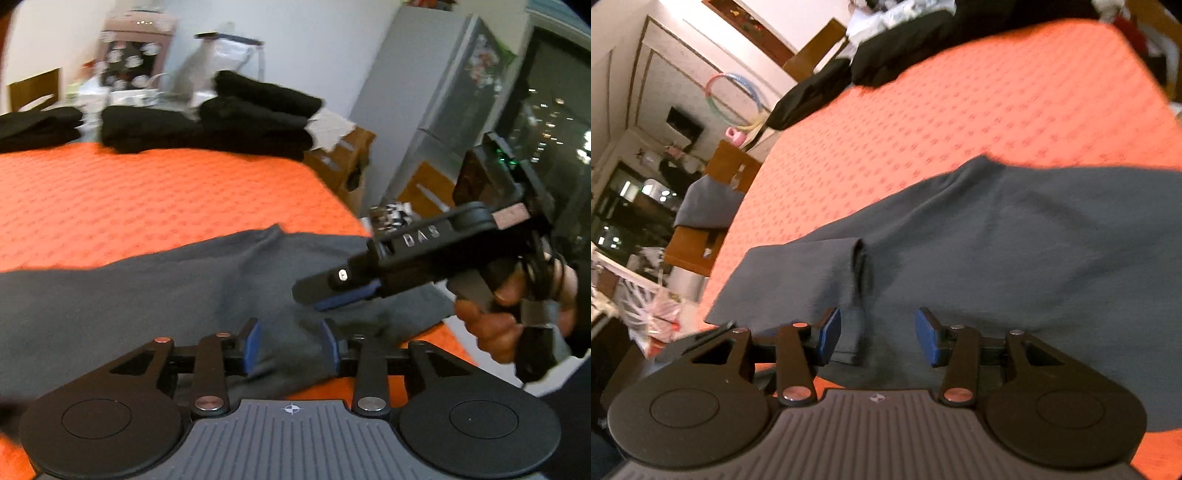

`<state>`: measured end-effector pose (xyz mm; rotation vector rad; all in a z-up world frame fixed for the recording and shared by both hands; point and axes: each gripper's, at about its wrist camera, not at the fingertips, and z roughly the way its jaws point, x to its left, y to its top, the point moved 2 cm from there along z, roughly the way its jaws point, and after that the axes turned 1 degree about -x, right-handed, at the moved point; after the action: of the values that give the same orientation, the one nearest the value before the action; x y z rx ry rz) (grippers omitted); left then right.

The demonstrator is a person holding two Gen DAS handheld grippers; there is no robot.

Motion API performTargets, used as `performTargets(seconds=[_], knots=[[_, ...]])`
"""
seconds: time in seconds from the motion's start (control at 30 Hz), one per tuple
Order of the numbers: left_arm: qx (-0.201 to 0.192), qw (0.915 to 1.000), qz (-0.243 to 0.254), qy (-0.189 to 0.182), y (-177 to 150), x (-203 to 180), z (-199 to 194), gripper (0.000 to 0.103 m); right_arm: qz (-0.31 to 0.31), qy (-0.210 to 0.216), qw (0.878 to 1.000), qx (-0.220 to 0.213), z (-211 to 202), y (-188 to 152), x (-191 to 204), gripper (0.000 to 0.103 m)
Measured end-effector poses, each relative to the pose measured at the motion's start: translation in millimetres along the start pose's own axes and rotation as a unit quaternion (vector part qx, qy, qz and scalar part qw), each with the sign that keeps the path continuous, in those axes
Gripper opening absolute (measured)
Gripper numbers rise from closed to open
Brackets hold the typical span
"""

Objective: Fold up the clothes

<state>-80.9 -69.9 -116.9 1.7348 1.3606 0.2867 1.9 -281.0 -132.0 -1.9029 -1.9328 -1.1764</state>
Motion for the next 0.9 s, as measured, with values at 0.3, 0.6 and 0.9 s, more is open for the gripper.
performTargets(seconds=[0.3, 0.6, 0.9], knots=[[0.021, 0.9902, -0.042, 0.131, -27.7, 61.1, -49.0, 0.039, 0.005, 0.030, 0.999, 0.029, 57.8, 2.9, 12.3, 0.053], [-0.019, 0.9809, -0.072, 0.180, -26.3, 90.8, -47.9, 0.039, 0.017, 0.042, 0.998, 0.031, 73.0, 3.1, 23.2, 0.050], [-0.014, 0.9656, -0.078, 0.248, -34.5, 110.7, -48.5, 0.019, 0.032, 0.047, 0.998, 0.004, 61.1, 7.0, 28.3, 0.008]])
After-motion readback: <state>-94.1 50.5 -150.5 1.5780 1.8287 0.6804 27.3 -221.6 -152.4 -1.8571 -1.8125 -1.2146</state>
